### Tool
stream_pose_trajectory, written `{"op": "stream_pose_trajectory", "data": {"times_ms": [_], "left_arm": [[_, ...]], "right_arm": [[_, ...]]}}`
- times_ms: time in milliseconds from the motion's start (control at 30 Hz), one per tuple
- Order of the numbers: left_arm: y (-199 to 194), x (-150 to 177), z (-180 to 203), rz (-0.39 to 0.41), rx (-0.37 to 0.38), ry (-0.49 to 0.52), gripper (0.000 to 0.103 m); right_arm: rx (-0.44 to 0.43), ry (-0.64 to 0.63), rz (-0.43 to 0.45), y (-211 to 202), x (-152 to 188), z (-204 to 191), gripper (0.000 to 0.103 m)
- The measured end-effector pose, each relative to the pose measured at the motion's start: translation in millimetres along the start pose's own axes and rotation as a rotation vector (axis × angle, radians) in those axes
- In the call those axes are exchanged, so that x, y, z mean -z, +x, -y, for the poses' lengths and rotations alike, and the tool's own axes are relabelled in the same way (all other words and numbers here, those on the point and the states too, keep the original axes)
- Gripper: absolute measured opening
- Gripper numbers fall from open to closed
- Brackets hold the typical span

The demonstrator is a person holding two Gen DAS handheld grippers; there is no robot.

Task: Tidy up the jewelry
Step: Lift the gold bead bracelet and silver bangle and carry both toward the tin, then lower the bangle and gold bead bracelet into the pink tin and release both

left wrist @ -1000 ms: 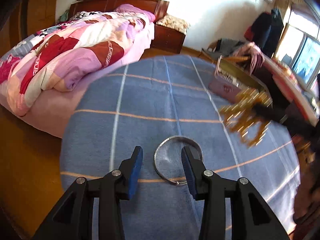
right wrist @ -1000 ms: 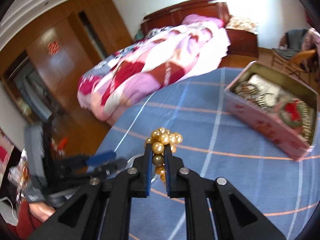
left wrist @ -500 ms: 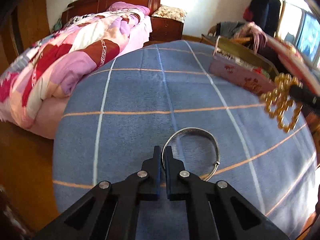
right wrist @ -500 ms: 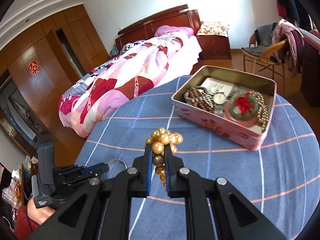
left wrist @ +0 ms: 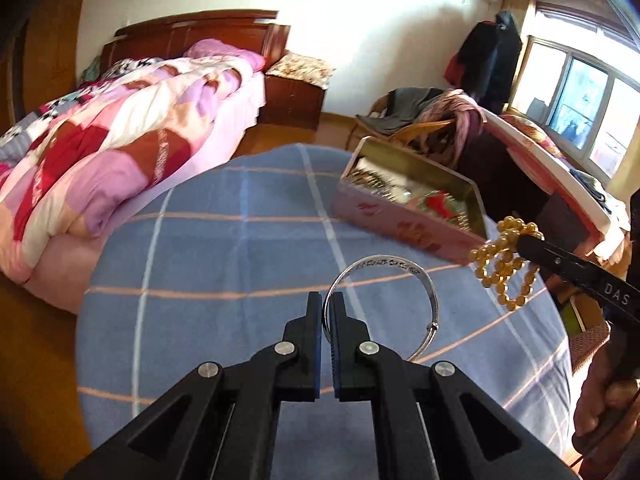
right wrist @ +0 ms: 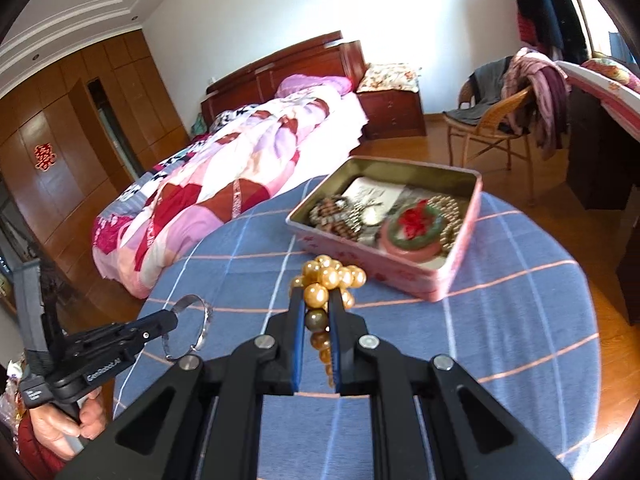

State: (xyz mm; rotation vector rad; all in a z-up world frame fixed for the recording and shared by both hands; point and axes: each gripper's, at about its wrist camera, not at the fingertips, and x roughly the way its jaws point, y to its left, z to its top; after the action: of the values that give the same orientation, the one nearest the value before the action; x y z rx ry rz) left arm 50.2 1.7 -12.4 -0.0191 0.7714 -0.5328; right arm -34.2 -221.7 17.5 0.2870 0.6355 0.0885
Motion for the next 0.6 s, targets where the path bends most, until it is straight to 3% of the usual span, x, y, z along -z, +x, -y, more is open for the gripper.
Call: {"op": "stream_pose_trajectory", "data": {"times_ms": [200, 600], "left_arm": [[11, -28, 26, 0.037, 0.060, 0.018, 0.002], [56, -87, 54, 0.106, 0.084, 0.017, 0.002]], "right_arm": [[0.073, -0.040, 0.057, -4, -25, 7, 0.014], [0.222, -0.126, 0.120, 29, -74, 18, 0.014]]}}
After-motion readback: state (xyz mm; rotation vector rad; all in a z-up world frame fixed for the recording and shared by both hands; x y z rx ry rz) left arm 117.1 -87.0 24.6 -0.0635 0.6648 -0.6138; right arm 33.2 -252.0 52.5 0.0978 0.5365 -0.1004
